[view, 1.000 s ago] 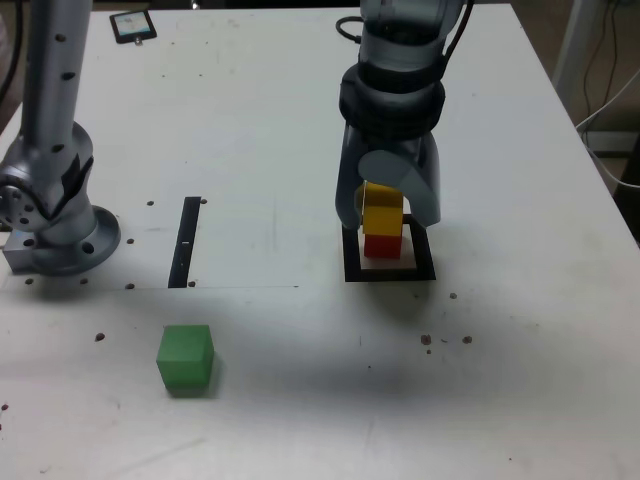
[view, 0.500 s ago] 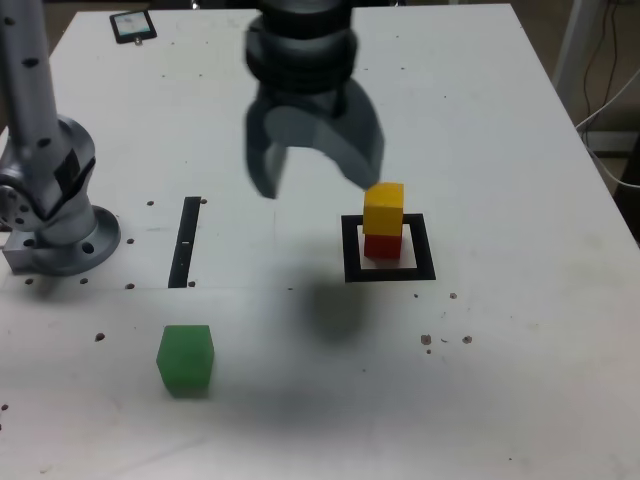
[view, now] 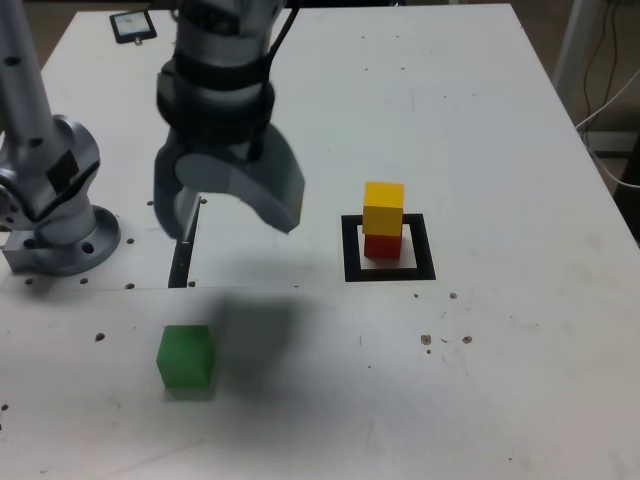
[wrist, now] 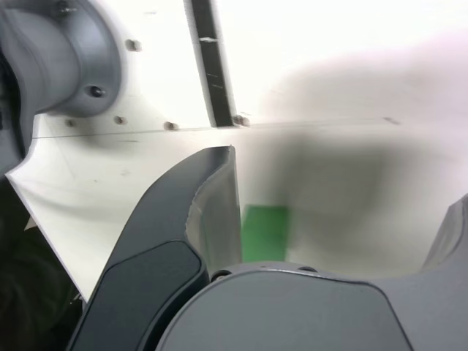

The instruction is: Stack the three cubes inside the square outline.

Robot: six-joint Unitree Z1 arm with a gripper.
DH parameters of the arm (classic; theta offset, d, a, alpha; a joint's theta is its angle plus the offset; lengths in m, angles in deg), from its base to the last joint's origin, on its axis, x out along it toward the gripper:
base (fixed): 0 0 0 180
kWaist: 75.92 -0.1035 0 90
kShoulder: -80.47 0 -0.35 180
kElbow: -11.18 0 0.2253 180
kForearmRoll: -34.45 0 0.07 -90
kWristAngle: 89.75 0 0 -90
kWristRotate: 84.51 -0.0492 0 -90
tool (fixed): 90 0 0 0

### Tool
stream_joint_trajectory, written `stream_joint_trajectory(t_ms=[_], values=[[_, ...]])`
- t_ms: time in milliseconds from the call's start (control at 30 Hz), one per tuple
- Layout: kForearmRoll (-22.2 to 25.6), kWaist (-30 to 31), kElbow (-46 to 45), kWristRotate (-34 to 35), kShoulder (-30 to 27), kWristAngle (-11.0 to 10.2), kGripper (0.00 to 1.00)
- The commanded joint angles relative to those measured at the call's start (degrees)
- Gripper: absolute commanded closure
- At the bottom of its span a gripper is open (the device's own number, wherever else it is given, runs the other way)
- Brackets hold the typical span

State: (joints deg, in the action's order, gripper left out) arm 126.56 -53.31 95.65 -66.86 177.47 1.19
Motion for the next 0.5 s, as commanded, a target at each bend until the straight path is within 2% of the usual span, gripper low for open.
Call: stream_joint_trajectory(t_ms=[0, 133, 333, 467], values=[[-1.35, 0.67, -1.23, 1.26, -0.09, 0.24, 0.01], [-4.10, 1.96, -3.08, 2.29, -0.11, 1.78, 0.01], [-8.47, 4.87, -5.99, 2.54, 0.19, 6.01, 0.01], [-10.93, 6.90, -6.39, 2.56, 0.48, 7.90, 0.01]])
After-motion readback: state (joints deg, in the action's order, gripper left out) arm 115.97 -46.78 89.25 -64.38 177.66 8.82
